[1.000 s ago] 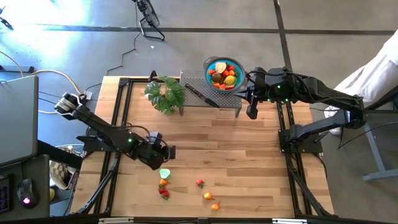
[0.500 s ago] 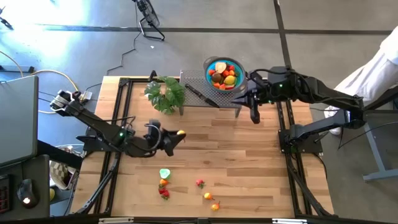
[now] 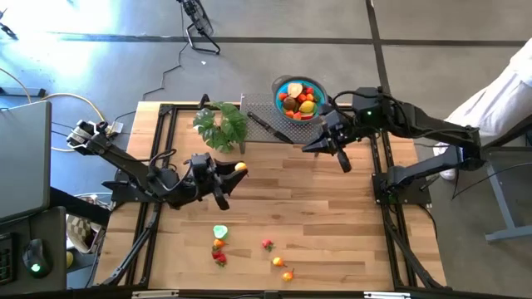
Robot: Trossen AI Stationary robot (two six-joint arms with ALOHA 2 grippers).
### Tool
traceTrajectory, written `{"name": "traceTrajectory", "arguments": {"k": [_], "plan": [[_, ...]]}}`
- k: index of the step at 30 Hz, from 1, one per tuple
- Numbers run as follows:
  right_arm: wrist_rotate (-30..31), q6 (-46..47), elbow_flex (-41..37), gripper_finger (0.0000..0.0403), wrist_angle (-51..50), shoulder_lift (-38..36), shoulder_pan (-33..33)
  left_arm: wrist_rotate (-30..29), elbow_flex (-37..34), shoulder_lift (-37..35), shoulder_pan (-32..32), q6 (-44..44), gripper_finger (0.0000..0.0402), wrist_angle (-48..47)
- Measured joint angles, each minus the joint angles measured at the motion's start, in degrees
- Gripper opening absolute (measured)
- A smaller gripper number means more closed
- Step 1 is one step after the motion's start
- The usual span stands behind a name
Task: Pick & Place Fruit
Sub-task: Put the yellow pear in the blue bowl on the shelf
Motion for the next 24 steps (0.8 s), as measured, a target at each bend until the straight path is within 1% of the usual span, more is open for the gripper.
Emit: {"name": "traceTrajectory", "arguments": {"k": [4, 6, 13, 16, 19, 24], "plan": [[-0.5, 0.0, 0.0, 0.0004, 3.4, 2.6, 1.3, 0.3, 0.0, 0.0, 0.7, 0.1, 0.0152, 0.3], [-0.6, 0.0, 0.0, 0.0004, 5.9, 4.1, 2.1, 1.9, 0.0, 0.1, 1.7, -0.2, 0.0152, 0.7], [-1.4, -0.5, 0.0, 0.0004, 11.8, 6.4, 4.1, 10.1, 0.0, 0.8, 6.9, -2.3, 0.0152, 1.5], [-2.3, -0.5, 0.0, 0.0004, 12.1, 6.7, 4.4, 13.7, 0.0, 1.2, 8.6, -2.1, 0.0152, 2.7], [-2.5, 0.1, 0.0, 0.0004, 12.7, 7.8, 4.6, 16.0, 0.0, 1.3, 9.8, -2.0, 0.0152, 2.7], [-5.6, 3.8, -0.1, 0.0004, 13.3, 10.5, 4.9, 16.7, 0.0, 1.3, 9.7, 0.5, 0.0152, 2.9]]}}
